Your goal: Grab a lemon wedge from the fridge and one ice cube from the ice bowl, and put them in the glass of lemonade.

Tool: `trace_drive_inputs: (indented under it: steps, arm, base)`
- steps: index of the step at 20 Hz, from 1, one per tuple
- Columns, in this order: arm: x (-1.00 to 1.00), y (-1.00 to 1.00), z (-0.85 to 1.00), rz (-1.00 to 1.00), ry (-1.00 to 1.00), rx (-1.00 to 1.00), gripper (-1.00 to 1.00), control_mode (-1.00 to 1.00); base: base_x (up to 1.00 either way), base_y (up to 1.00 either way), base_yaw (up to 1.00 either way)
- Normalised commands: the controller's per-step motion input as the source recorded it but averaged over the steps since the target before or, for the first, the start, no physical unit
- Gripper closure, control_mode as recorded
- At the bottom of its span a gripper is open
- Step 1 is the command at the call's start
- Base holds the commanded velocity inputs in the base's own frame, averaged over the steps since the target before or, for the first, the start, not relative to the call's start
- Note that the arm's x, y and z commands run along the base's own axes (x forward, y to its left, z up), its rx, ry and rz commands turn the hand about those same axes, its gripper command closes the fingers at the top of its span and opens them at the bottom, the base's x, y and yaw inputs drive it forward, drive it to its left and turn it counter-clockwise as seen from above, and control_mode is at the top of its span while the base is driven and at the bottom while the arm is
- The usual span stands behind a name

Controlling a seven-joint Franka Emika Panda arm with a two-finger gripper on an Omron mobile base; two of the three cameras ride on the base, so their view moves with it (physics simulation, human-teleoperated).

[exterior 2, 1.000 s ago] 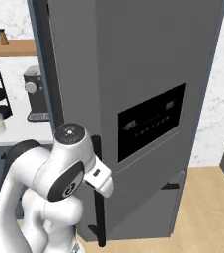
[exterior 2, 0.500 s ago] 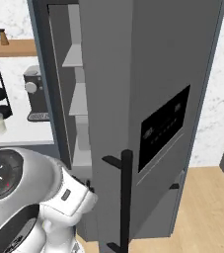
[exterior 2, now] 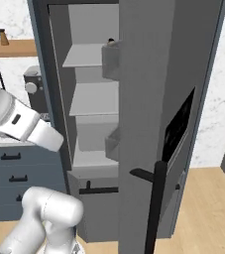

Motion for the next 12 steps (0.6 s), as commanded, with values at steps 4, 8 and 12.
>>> trace_drive_inputs:
  steps: [4, 8, 12]
  arm:
    - [1.00, -0.23, 0.00, -0.31, 0.29, -0.43, -1.00, -1.00]
    - [1.00, -0.76, -0.20, -0.27, 0.31, -0.28, -1.00, -1.00]
    - [0.89, -0.97, -0.24, -0.18, 0.18, -0.16, -1.00, -1.00]
  base:
    - [0.00, 0.00, 0.00]
    - [0.00, 0.00, 0.00]
    - [0.00, 0.00, 0.00]
